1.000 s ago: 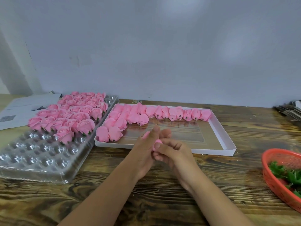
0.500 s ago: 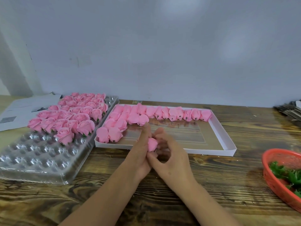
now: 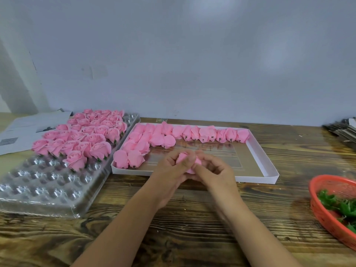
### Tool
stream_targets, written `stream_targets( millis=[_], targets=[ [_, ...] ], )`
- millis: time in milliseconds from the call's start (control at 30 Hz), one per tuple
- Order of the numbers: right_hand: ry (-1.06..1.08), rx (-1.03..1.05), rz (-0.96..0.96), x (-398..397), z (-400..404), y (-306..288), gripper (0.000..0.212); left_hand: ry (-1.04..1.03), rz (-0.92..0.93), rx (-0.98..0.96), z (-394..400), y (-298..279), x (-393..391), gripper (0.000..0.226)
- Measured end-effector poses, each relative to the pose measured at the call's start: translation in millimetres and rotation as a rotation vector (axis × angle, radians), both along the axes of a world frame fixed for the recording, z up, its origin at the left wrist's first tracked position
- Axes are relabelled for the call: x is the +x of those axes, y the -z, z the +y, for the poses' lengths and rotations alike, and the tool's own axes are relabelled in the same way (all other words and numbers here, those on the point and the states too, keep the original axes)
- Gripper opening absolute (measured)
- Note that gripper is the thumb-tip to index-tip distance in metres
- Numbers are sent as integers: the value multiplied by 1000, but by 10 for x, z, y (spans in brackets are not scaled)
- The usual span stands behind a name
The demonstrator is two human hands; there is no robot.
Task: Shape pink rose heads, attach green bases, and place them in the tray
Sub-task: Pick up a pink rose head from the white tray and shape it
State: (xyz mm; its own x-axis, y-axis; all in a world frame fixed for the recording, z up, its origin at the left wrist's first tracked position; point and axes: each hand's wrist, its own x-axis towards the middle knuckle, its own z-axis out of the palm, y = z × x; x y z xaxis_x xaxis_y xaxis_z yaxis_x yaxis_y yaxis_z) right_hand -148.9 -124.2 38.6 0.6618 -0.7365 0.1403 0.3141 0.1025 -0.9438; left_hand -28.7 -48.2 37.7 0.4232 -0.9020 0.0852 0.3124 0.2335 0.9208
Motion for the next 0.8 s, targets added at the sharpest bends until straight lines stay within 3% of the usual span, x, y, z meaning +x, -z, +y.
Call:
stream_targets(
  millis=[133, 333, 467, 567, 800],
  targets=[
    [-130, 219, 8, -38, -76, -36, 19, -61, -205, 42, 70, -36, 56, 33],
    [-231, 359, 32, -54, -156, -42, 25, -138, -435, 20, 118, -77, 78, 29],
    [-209, 392, 103, -50, -167, -45, 8, -133, -525, 31, 111, -39, 76, 22],
    [-183, 404, 151, -55, -179, -46, 25, -140, -621, 48, 106, -11, 94, 30],
    [-201, 343, 219, -63, -161, -74, 26, -212, -720, -14, 87, -4, 77, 41]
  ],
)
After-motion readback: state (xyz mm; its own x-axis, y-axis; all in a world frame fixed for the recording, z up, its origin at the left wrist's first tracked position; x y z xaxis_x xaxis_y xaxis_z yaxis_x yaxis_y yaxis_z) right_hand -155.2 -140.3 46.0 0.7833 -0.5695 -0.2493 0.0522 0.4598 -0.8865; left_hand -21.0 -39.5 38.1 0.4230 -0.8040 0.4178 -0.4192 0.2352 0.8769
